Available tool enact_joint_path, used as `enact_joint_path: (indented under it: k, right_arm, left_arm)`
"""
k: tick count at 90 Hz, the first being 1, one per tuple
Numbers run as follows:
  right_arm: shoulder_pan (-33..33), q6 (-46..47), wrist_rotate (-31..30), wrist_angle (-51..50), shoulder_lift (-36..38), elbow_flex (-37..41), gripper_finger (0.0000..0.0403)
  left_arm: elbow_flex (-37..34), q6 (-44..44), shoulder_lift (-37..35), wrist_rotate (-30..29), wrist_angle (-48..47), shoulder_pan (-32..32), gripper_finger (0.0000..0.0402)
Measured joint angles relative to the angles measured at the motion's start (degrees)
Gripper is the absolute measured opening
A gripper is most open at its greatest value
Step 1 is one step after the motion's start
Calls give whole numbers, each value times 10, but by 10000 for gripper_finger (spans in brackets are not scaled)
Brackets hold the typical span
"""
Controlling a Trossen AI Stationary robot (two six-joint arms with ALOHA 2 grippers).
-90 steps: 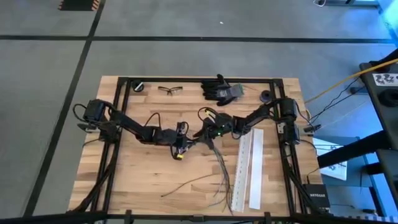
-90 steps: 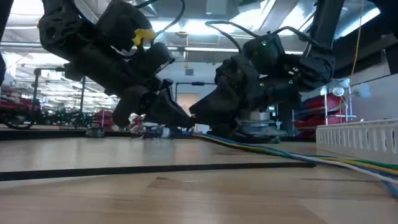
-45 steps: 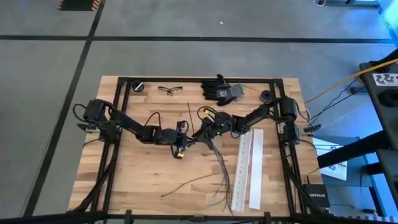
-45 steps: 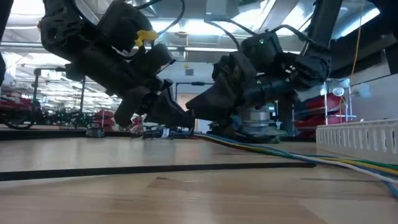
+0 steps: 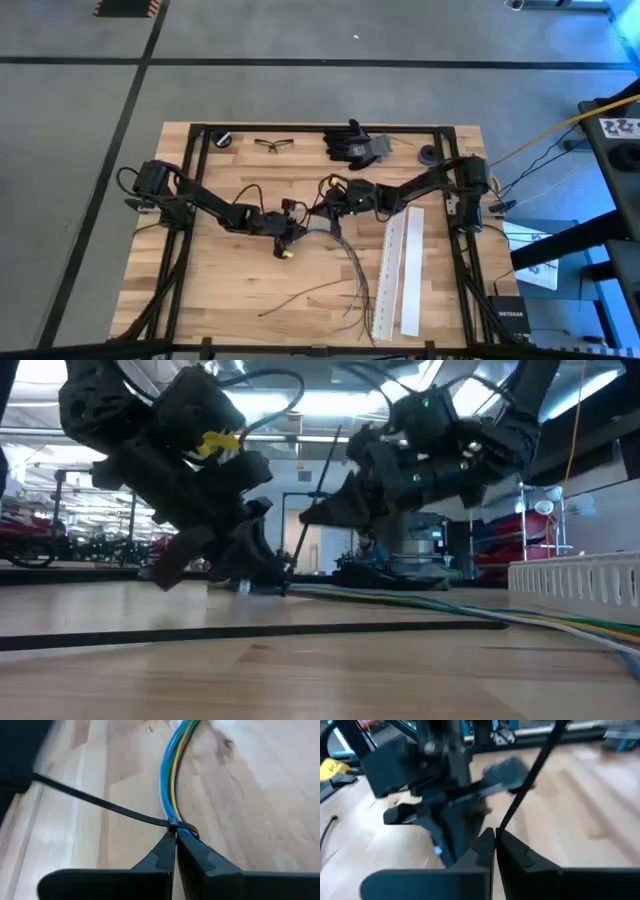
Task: Ziptie cables
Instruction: Wrap the top zip tie on the cables
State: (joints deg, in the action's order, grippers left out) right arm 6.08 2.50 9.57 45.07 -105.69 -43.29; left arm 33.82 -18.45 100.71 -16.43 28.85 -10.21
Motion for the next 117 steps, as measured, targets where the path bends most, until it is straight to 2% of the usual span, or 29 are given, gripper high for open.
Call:
enact_joint_path:
  k: [13, 30, 61, 75, 87, 97, 109, 117]
  right_arm:
    - [17, -44, -13, -90, 64, 0, 0]
    - [43, -91, -61, -203, 167, 0, 0]
    - [49, -49, -70, -340, 256, -1, 3]
    - [49, -40, -70, -375, 284, -1, 36]
    - [49, -42, -72, -396, 312, -1, 82]
    - [49, -43, -79, -427, 339, -1, 112]
    - [48, -38, -68, -455, 357, -1, 130]
    - [48, -15, -39, -465, 356, -1, 131]
  left_arm:
    - [0, -7, 0, -6, -15, -8, 0]
    - [1, -19, 15, -12, -24, -20, 0]
    - [3, -10, 9, -3, -28, -8, 2]
    - [27, 33, 3, -5, -92, -2, 39]
    - [48, 59, -31, -5, -187, -2, 81]
    - [62, 98, -85, -5, -282, -1, 106]
    - [56, 171, -153, -3, -316, 4, 121]
    - [43, 213, -187, 32, -328, 5, 123]
